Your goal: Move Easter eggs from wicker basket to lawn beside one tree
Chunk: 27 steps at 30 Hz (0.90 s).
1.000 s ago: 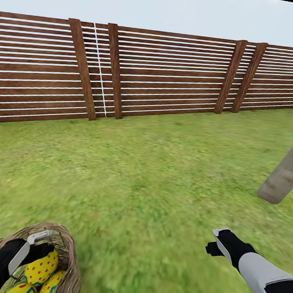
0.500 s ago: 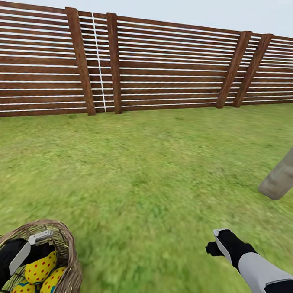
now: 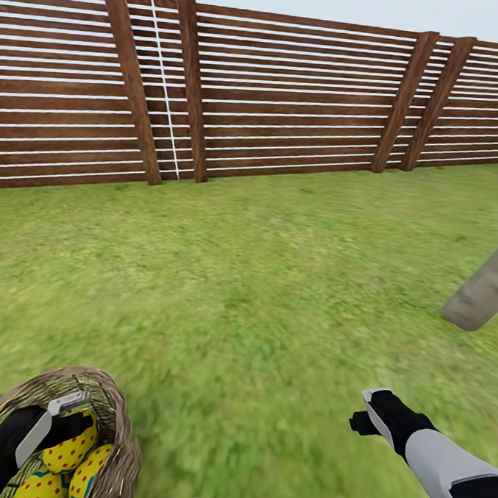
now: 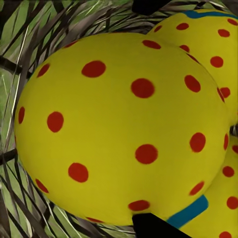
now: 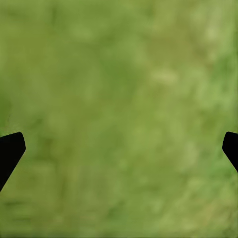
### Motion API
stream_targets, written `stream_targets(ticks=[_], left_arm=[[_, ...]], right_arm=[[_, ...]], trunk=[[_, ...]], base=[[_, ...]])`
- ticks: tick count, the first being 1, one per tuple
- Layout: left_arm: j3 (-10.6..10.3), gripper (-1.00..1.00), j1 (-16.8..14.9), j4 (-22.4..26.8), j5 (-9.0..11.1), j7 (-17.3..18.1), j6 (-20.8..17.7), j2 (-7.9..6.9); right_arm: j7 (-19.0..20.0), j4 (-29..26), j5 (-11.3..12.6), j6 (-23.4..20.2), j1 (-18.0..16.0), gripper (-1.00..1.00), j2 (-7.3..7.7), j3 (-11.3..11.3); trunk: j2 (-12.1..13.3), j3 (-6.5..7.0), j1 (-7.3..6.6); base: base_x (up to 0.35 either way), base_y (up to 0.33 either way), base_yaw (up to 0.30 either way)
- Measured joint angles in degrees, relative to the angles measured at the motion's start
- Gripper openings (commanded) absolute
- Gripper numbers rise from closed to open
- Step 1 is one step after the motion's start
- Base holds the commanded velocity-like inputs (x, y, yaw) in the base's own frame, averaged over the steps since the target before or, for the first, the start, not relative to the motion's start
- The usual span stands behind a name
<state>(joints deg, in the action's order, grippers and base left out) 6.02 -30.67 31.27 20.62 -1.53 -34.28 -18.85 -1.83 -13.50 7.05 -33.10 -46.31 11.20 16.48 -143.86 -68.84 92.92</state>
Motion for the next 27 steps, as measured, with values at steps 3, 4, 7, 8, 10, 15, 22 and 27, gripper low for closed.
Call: stream_targets(ticks=[3,4,7,8,10,15,22,27], left_arm=[[0.00,1.00,0.00,0.01,0.05,-0.07,0.06,0.02],[0.00,1.00,0.00,0.01,0.05,-0.07,0.06,0.02],[0.00,1.00,0.00,0.01,0.10,-0.07,0.12,0.02],[0.00,1.00,0.00,0.02,0.12,-0.07,0.14,0.02],[0.10,1.00,0.00,0.05,0.15,0.00,0.20,-0.12],[0.26,1.00,0.00,0.13,0.27,0.03,0.33,-0.57],[0.28,-1.00,-0.01,0.19,0.21,0.00,0.48,-0.42],[0.43,-1.00,-0.02,0.21,0.49,0.03,0.60,-0.40]], right_arm=[[0.00,0.00,0.00,0.00,0.00,1.00,0.00,0.00],[0.00,0.00,0.00,0.00,0.00,1.00,0.00,0.00],[0.02,0.00,0.00,0.00,0.00,1.00,0.00,0.00],[0.01,0.00,0.00,0.01,0.00,1.00,0.00,0.00],[0.00,0.00,0.00,0.01,0.00,1.00,0.00,0.00],[0.00,0.00,0.00,0.03,0.00,1.00,0.00,0.00],[0.00,0.00,0.01,0.07,0.00,1.00,0.00,0.00],[0.00,0.00,0.00,0.09,0.00,1.00,0.00,0.00]], trunk=[[0.00,0.00,0.00],[0.00,0.00,0.00],[0.00,0.00,0.00],[0.00,0.00,0.00],[0.00,0.00,0.00],[0.00,0.00,0.00],[-0.02,-0.43,0.05],[-0.03,-0.44,0.05]], base=[[0.000,0.000,0.000],[0.000,0.000,0.000],[0.000,0.000,0.000],[0.000,0.000,0.000],[0.000,0.000,0.000],[0.000,0.000,0.000],[0.000,0.000,0.000],[0.000,0.000,0.000]])
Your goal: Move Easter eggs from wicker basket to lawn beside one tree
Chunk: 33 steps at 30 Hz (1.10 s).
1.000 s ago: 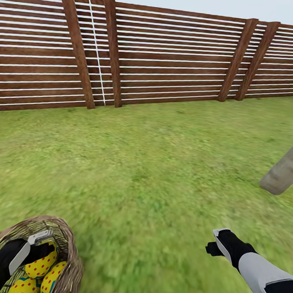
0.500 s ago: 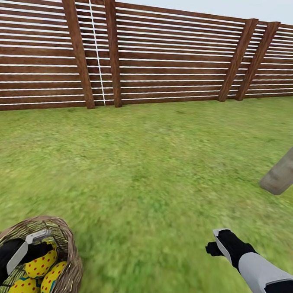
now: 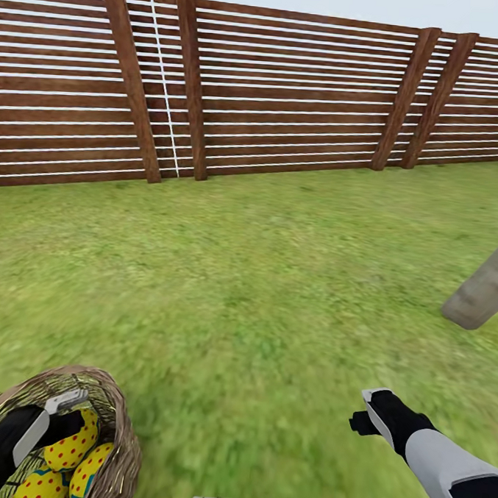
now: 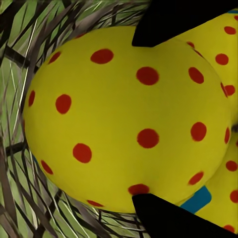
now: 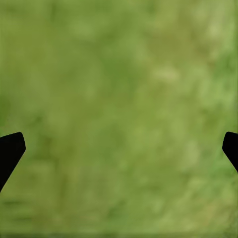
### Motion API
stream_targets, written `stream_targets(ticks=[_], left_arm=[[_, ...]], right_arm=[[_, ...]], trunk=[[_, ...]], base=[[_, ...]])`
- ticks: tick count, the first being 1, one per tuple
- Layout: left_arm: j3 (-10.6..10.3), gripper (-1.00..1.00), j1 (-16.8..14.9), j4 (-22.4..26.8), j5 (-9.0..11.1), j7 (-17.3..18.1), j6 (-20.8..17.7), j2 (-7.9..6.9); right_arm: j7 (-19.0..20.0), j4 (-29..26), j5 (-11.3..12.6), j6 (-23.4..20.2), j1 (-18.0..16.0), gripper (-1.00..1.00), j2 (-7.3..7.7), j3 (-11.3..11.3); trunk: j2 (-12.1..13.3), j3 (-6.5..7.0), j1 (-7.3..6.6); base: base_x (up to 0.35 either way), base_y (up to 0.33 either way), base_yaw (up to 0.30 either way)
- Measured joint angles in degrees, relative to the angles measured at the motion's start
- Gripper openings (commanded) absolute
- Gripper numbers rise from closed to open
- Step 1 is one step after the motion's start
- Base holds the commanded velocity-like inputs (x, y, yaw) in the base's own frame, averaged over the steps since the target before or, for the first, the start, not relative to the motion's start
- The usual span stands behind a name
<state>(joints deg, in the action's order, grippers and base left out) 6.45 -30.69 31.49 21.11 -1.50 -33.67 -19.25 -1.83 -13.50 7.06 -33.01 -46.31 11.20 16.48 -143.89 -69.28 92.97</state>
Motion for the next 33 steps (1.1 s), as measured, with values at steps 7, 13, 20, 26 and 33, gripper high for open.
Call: stream_targets(ticks=[7,13,20,26,33], left_arm=[[0.03,-1.00,-0.02,-0.02,0.03,-0.04,0.01,0.11],[0.04,-1.00,-0.03,-0.04,-0.05,-0.07,0.01,0.16],[0.03,-1.00,-0.03,-0.05,-0.19,0.00,-0.07,0.16],[-0.17,-1.00,0.02,-0.31,-0.24,0.04,-0.61,0.24],[-0.20,-1.00,0.02,-0.30,-0.06,0.06,-0.71,0.34]], right_arm=[[0.00,0.00,0.00,0.00,0.00,1.00,0.00,0.00],[0.00,0.00,0.00,0.00,0.00,1.00,0.00,0.00],[0.00,0.00,0.00,0.00,0.00,1.00,0.00,0.00],[0.00,0.00,-0.01,0.00,0.00,1.00,0.00,0.00],[0.00,0.00,-0.01,0.00,0.00,1.00,0.00,0.00]], trunk=[[0.00,0.00,0.00],[0.00,0.01,0.00],[0.00,0.00,0.00],[0.02,0.43,-0.05],[0.12,1.98,-0.23]], base=[[0.000,0.000,0.000],[0.000,0.000,0.000],[0.000,0.000,0.000],[0.000,0.000,0.000],[0.000,0.000,0.000]])
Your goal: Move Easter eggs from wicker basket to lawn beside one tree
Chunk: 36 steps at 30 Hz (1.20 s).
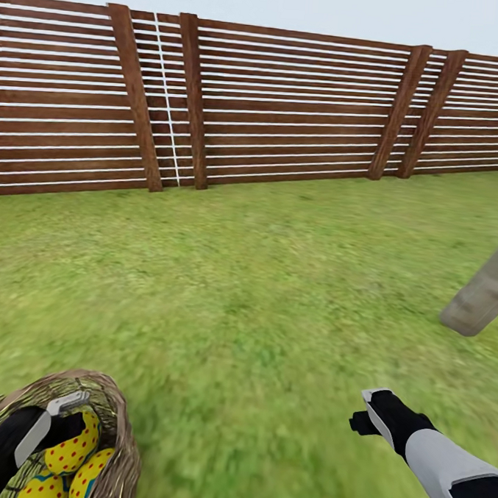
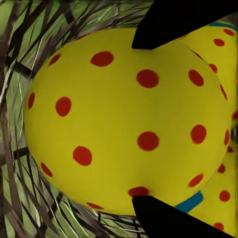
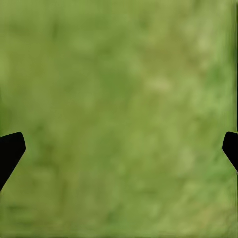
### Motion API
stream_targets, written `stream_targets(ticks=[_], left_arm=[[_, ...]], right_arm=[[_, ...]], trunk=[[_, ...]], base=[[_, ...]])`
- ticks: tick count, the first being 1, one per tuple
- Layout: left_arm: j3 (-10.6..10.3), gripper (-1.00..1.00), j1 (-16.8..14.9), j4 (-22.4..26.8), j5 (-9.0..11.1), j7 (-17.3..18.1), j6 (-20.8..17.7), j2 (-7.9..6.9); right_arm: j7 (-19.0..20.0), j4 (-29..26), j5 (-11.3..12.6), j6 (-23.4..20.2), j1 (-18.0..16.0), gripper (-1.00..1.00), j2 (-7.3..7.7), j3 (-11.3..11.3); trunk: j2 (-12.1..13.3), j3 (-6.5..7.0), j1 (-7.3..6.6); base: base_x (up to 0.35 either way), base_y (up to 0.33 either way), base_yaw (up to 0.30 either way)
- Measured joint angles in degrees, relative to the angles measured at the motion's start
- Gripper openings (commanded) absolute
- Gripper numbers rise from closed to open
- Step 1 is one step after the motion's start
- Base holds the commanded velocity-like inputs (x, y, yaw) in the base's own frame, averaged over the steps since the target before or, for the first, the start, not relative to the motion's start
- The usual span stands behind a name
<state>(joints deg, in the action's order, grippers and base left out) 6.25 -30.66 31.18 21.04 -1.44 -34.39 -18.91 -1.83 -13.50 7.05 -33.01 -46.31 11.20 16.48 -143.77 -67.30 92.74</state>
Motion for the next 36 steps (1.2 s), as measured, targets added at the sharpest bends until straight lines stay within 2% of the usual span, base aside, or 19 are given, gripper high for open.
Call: stream_targets(ticks=[5,14,23,27,36], left_arm=[[-0.10,-1.00,0.00,-0.16,0.01,0.07,-0.17,-0.04],[-0.05,-1.00,-0.03,-0.12,0.11,0.50,-0.23,0.00],[-0.16,-1.00,0.00,-0.06,-0.10,0.49,-0.17,0.21],[-0.20,-1.00,0.00,-0.15,-0.18,0.48,-0.17,0.92],[-0.27,-1.00,0.00,-0.15,-0.22,0.48,-0.17,1.05]], right_arm=[[0.00,0.00,0.00,0.00,0.00,1.00,0.00,0.00],[0.00,0.00,0.00,0.00,0.00,1.00,0.00,0.00],[0.00,0.02,0.00,0.00,0.00,1.00,-0.24,0.09],[0.00,0.02,0.00,0.00,0.00,1.00,-0.22,0.09],[-0.21,0.00,0.00,0.00,0.00,1.00,-0.20,0.09]], trunk=[[0.07,1.11,-0.13],[0.19,3.11,-0.34],[0.31,5.10,-0.59],[0.36,5.99,-0.70],[0.48,7.98,-0.93]], base=[[-0.021,0.000,0.000],[-0.292,0.000,0.000],[-0.004,0.000,0.000],[0.000,0.000,0.000],[0.000,0.000,0.004]])
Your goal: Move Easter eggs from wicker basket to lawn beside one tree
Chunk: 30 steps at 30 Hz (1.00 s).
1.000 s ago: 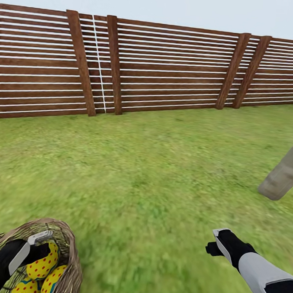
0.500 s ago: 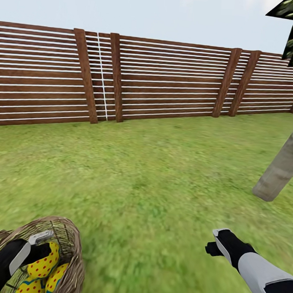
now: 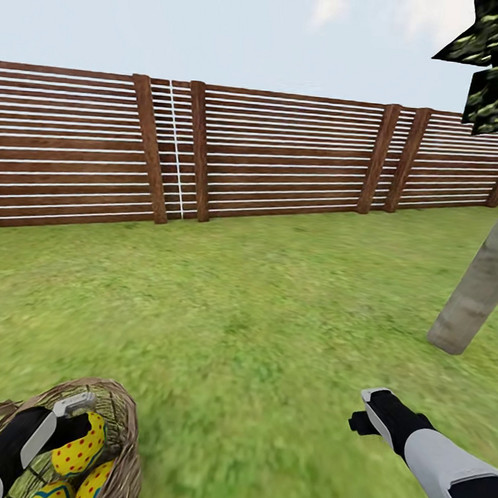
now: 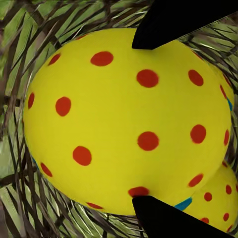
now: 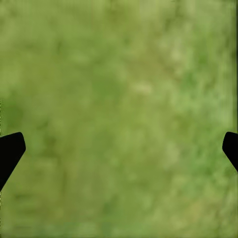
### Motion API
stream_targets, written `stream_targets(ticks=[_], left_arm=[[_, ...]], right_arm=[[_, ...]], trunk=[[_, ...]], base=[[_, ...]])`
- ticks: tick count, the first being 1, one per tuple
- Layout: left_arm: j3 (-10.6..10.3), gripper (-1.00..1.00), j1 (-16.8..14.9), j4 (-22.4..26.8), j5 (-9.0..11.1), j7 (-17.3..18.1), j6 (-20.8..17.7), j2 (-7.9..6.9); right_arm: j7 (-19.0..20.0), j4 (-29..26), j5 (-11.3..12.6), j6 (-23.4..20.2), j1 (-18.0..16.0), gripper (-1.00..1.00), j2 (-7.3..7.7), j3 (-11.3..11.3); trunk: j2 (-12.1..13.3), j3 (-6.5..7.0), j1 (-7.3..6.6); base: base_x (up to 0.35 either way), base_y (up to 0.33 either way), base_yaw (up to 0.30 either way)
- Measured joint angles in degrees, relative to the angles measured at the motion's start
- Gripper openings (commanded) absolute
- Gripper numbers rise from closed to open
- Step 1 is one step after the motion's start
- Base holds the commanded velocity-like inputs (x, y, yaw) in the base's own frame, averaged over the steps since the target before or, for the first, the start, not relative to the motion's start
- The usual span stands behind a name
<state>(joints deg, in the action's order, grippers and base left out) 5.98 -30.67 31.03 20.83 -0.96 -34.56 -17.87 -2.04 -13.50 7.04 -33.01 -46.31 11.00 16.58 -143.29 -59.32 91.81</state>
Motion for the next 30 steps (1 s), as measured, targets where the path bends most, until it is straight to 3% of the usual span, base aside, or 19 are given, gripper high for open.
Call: stream_targets(ticks=[5,11,20,30], left_arm=[[0.00,-1.00,0.02,0.03,-0.03,0.00,-0.02,0.17],[-0.08,-1.00,0.01,0.02,-0.04,0.00,-0.01,0.39],[-0.18,-1.00,0.00,-0.29,-0.15,0.07,0.00,0.80],[-0.18,-1.00,0.00,-0.39,-0.15,0.02,-0.02,1.49]], right_arm=[[-0.03,0.02,-0.01,0.03,-0.01,1.00,-0.01,0.00],[-0.03,0.02,-0.01,0.04,-0.01,1.00,0.00,0.00],[-0.03,0.00,0.00,0.00,0.00,1.00,0.03,-0.08],[-0.03,0.00,0.00,0.00,0.00,1.00,0.03,-0.09]], trunk=[[0.07,1.11,-0.13],[2.46,2.19,-1.44],[6.07,3.80,-3.42],[10.09,5.60,-5.60]], base=[[0.000,0.000,0.209],[0.000,0.000,0.204],[-0.003,0.000,0.007],[-0.254,0.000,0.000]])
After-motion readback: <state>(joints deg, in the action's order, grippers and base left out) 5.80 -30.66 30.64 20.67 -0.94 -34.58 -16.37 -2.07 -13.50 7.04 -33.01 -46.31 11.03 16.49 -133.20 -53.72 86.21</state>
